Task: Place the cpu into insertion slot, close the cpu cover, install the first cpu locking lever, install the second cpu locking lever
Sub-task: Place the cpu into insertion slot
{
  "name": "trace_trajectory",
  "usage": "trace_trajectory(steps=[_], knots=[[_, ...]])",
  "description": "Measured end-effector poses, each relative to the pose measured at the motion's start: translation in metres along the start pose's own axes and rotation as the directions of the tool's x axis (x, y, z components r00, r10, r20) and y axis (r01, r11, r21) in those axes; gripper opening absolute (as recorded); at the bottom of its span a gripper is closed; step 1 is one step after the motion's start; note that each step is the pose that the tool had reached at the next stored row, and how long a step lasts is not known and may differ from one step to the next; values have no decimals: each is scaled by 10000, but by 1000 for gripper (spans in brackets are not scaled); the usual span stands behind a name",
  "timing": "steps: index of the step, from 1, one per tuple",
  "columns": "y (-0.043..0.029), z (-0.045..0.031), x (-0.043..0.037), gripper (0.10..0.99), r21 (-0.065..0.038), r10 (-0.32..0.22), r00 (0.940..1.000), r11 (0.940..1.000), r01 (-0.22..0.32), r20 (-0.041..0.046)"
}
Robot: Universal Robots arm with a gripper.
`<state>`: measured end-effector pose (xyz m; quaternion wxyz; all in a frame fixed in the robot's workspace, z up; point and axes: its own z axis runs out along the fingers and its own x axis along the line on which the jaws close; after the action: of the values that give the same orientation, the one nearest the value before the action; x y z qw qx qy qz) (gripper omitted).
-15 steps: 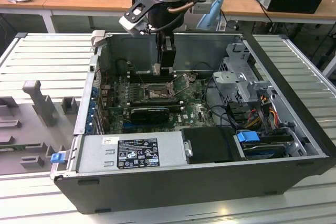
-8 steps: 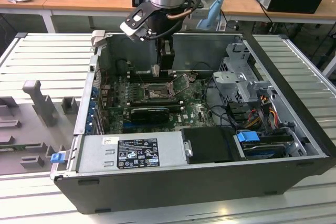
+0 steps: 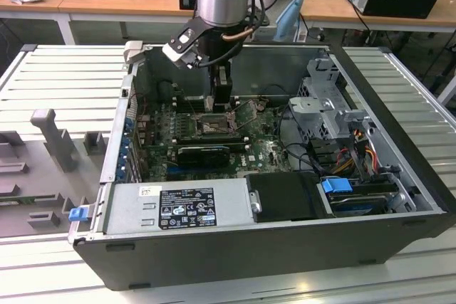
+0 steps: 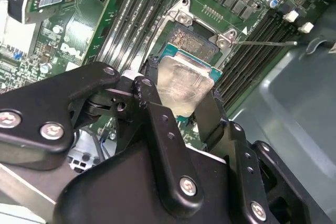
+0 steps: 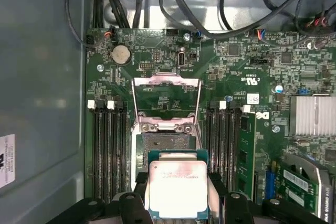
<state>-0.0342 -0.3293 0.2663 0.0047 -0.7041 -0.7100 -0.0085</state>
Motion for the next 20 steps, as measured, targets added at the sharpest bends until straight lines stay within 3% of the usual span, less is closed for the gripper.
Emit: trace_trajectory(steps=[3,6,9,20], knots=[[-15,127,-1,525,0,10,10000,10000,-10,-1],[-17,238,3,525,-7,396,9992,9992,-396,2],[-19,343,7,525,-6,329,9995,9995,-329,0],[-23,579,65,525,-4,235,9997,9997,-235,-12]])
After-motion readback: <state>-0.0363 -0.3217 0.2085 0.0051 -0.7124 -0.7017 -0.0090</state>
